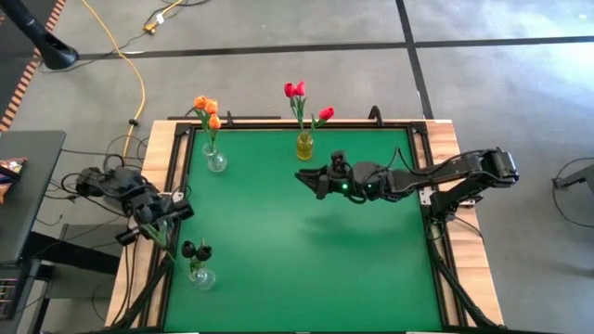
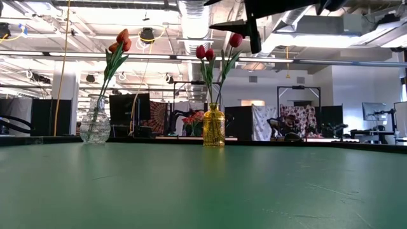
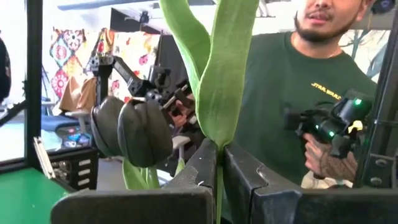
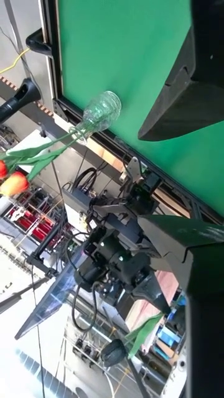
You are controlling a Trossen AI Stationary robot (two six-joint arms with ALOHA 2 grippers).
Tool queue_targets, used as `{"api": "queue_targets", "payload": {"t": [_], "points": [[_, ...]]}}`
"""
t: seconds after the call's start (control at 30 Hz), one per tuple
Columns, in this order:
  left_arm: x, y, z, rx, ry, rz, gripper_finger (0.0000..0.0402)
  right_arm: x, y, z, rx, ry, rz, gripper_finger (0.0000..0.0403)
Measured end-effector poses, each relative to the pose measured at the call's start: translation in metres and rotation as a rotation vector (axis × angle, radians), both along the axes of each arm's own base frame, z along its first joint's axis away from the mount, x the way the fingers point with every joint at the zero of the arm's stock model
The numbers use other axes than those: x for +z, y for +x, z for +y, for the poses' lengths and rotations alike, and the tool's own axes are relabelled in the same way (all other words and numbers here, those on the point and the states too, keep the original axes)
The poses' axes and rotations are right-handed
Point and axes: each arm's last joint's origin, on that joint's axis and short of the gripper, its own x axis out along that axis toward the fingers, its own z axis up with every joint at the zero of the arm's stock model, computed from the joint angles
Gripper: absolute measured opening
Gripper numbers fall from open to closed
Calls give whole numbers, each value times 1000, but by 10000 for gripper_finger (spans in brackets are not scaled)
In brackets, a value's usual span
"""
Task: Sort flowers into vase by color
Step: Put the black flower into the bottom transparent vase
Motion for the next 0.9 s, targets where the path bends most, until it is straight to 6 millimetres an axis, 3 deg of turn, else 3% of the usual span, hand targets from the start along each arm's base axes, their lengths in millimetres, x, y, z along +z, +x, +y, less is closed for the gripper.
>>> {"api": "queue_targets", "payload": {"t": [0.47, 0.9], "points": [[-10, 3, -1, 27, 101, 2, 0, 0, 0, -8, 2, 9, -3, 230], [7, -6, 2, 37, 112, -40, 0, 0, 0, -8, 9, 11, -3, 230]]}}
